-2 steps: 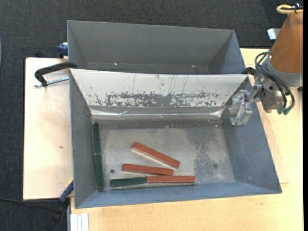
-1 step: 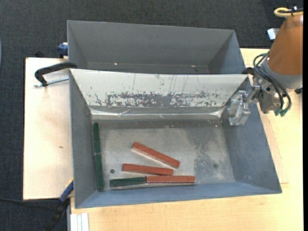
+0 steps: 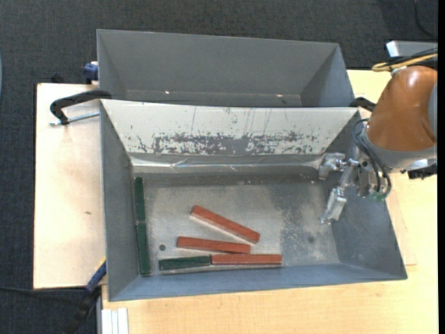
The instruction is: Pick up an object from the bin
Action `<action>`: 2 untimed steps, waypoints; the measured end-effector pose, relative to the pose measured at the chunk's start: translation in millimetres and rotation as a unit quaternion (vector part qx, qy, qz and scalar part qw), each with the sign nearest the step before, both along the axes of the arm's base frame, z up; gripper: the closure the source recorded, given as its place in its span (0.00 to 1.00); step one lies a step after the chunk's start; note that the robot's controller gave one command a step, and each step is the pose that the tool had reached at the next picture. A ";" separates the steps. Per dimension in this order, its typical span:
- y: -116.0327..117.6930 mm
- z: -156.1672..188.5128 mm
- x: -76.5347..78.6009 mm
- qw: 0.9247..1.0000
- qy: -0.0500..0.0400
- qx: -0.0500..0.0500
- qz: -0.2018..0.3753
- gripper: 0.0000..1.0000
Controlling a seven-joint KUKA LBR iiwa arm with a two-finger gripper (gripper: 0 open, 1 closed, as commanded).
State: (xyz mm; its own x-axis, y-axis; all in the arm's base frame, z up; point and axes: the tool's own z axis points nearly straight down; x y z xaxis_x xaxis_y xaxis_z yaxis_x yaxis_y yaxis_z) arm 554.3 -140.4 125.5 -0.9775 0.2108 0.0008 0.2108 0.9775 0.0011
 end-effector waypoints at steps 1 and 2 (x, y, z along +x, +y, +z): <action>0.2 1.2 1.0 1.000 -0.001 -0.001 0.001 0.00; 54.0 -5.9 -8.7 1.000 -0.001 -0.001 -0.002 0.00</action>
Offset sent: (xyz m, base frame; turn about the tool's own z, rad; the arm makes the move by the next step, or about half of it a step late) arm -0.0195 0.1164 -0.0146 -0.0005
